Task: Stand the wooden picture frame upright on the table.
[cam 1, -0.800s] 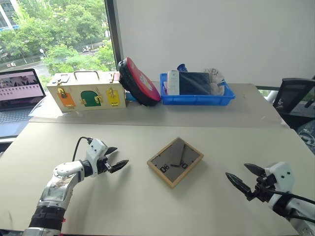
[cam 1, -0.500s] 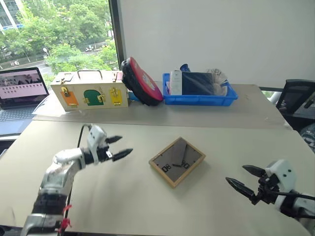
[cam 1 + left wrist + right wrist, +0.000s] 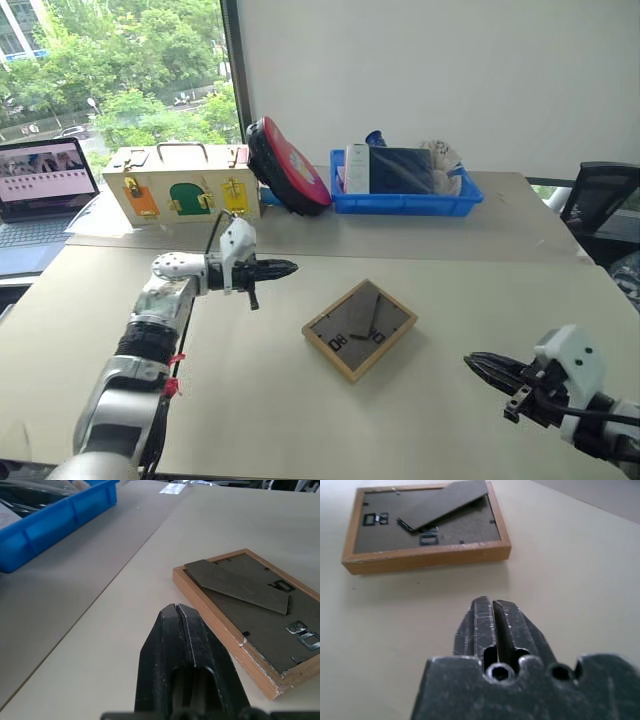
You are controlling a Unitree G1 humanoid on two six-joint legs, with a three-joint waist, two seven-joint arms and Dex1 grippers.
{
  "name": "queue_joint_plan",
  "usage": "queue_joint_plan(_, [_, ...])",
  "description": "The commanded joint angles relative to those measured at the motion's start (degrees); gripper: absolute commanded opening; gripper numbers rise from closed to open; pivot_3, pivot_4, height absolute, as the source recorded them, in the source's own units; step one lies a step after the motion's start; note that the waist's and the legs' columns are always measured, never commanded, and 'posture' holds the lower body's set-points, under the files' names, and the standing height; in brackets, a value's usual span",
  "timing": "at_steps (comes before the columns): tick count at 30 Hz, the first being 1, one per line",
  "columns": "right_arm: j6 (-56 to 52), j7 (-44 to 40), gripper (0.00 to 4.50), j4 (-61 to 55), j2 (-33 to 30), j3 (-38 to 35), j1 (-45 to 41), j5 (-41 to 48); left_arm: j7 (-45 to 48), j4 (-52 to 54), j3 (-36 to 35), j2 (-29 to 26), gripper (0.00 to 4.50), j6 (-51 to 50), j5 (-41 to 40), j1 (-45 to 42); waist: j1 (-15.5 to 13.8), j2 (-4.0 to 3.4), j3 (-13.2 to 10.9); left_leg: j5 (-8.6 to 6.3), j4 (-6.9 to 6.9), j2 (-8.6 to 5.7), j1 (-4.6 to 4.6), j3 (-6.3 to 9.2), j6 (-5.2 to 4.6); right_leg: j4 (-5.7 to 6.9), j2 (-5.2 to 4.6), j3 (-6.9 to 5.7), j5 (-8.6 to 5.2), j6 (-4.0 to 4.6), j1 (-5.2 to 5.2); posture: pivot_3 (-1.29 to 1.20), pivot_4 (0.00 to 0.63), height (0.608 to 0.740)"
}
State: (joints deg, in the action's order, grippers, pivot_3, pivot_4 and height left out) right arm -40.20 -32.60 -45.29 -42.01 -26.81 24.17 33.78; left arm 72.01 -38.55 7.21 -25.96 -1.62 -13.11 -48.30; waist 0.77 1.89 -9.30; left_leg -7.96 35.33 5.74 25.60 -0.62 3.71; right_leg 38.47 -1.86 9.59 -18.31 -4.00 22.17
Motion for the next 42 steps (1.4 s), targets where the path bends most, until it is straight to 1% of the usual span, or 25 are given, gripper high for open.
queue_joint_plan(1, [-0.3,2.7,0.06,0.2,1.0,2.9,-0.8,-2.7,0.4,-6.6,1.2,2.2,0.00,6.6,3.6,-4.0,0.2,0.01,0.0,0.00,0.00,0.00,0.01,0.01,0.00,0.01,0.01,0.00,0.00,0.00,0.01,0.00,0.150,0.710])
queue_joint_plan(5, [-1.6,4.7,0.06,0.7,1.8,6.3,-3.8,-3.4,0.2,-12.2,1.9,3.8,0.00,11.0,6.2,-6.0,0.5,0.00,0.0,0.00,-0.01,0.00,0.02,0.07,0.00,0.03,0.02,-0.01,0.00,0.01,0.02,0.00,0.150,0.710])
queue_joint_plan(8, [-2.9,5.9,0.06,2.8,2.1,10.9,-8.2,-4.6,-1.2,-15.8,3.7,4.3,0.00,15.9,10.1,-6.6,0.4,0.00,0.0,0.01,0.00,0.00,0.02,0.09,0.01,0.05,0.03,-0.03,0.00,0.00,0.01,0.00,0.150,0.710])
queue_joint_plan(12, [-3.4,6.7,0.06,11.2,2.9,21.7,-20.1,-9.2,-3.9,-19.9,5.6,6.0,0.00,19.8,14.1,-7.3,0.4,0.02,0.0,0.05,0.00,-0.04,0.03,0.11,0.03,0.05,0.02,-0.03,0.01,0.00,0.01,0.00,0.150,0.710])
queue_joint_plan(14, [-2.9,6.3,0.06,15.3,3.7,24.2,-24.3,-10.7,-4.2,-20.7,5.3,6.6,0.00,20.4,14.6,-7.6,0.1,0.03,0.0,0.09,0.02,-0.05,0.06,0.11,0.04,0.08,0.02,-0.03,0.02,-0.02,0.05,0.00,0.150,0.710])
queue_joint_plan(18, [0.7,3.7,0.06,25.4,3.9,30.7,-32.7,-15.6,-3.3,-18.9,4.9,7.3,0.00,20.3,14.7,-6.0,-0.1,0.02,0.0,0.10,0.01,-0.06,0.24,0.20,0.03,0.09,0.02,-0.13,0.02,-0.01,0.13,0.00,0.150,0.710])
queue_joint_plan(21, [4.5,0.7,0.06,31.0,4.7,34.2,-36.8,-18.1,-0.6,-13.5,4.4,7.1,0.00,17.1,12.8,-3.1,-0.1,0.01,0.0,0.10,0.01,-0.05,0.25,0.28,0.03,0.09,0.02,-0.23,0.02,-0.01,0.11,0.00,0.150,0.710])
queue_joint_plan(24, [6.9,-1.5,0.06,33.9,5.6,35.3,-38.7,-19.3,2.7,-7.0,4.3,5.8,0.00,12.8,11.2,0.1,0.4,0.00,0.0,0.12,0.01,-0.05,0.23,0.32,0.06,0.17,0.04,-0.25,0.03,0.00,0.10,0.00,0.150,0.710])
queue_joint_plan(26, [8.7,-3.3,0.06,36.6,6.6,36.3,-40.5,-19.9,7.5,1.5,5.1,2.8,0.00,4.9,9.1,4.8,0.9,-0.01,0.0,0.17,0.01,-0.04,0.18,0.34,0.09,0.29,0.05,-0.25,0.03,0.01,0.10,0.00,0.150,0.710])
queue_joint_plan(28, [9.9,-4.9,0.06,38.4,7.2,37.5,-41.6,-20.9,10.3,8.8,6.0,-0.4,0.00,-1.5,8.2,8.7,1.7,-0.01,0.0,0.21,0.01,-0.03,0.09,0.36,0.10,0.43,0.09,-0.25,0.04,0.03,0.07,0.00,0.150,0.710])
queue_joint_plan(29, [10.3,-5.8,0.06,39.1,7.7,38.4,-42.1,-21.3,11.8,12.5,6.4,-3.1,0.00,-3.7,8.1,11.8,1.9,-0.02,0.0,0.23,0.01,-0.02,0.01,0.37,0.10,0.46,0.10,-0.25,0.03,0.04,0.04,0.00,0.150,0.710])
queue_joint_plan(31, [10.9,-7.5,0.06,39.8,8.6,39.9,-42.7,-21.8,12.7,18.2,6.8,-7.2,0.00,-6.9,8.0,16.8,2.7,-0.04,0.0,0.24,-0.01,0.01,-0.11,0.38,0.09,0.51,0.13,-0.24,0.02,0.07,-0.02,0.00,0.150,0.710])
queue_joint_plan(34, [10.7,-8.9,0.06,40.0,9.8,41.1,-43.0,-22.3,11.2,22.5,6.7,-10.9,0.00,-9.0,8.2,21.1,3.3,-0.05,0.1,0.24,-0.09,0.12,-0.29,0.40,0.08,0.54,0.22,-0.25,-0.05,0.19,-0.14,0.00,0.150,0.710])
queue_joint_plan(36, [11.0,-9.4,0.06,40.3,10.8,41.7,-42.9,-22.9,10.2,24.9,6.2,-11.7,0.00,-11.0,7.0,22.6,3.4,-0.04,0.2,0.23,-0.13,0.17,-0.37,0.41,0.08,0.56,0.26,-0.26,-0.09,0.25,-0.18,0.00,0.150,0.710])
queue_joint_plan(39, [12.4,-9.8,0.06,41.5,12.9,43.5,-43.3,-24.4,8.8,28.5,5.6,-11.4,0.00,-14.1,5.0,24.0,3.6,-0.03,0.4,0.22,-0.17,0.21,-0.41,0.40,0.07,0.56,0.31,-0.25,-0.12,0.31,-0.17,0.00,0.150,0.710])
queue_joint_plan(42, [14.5,-10.0,0.06,44.4,15.5,44.6,-45.6,-26.3,8.0,30.8,6.0,-10.7,0.00,-16.2,4.1,24.5,3.8,0.00,0.4,0.22,-0.19,0.25,-0.43,0.41,0.07,0.58,0.35,-0.26,-0.13,0.34,-0.16,0.00,0.150,0.710])
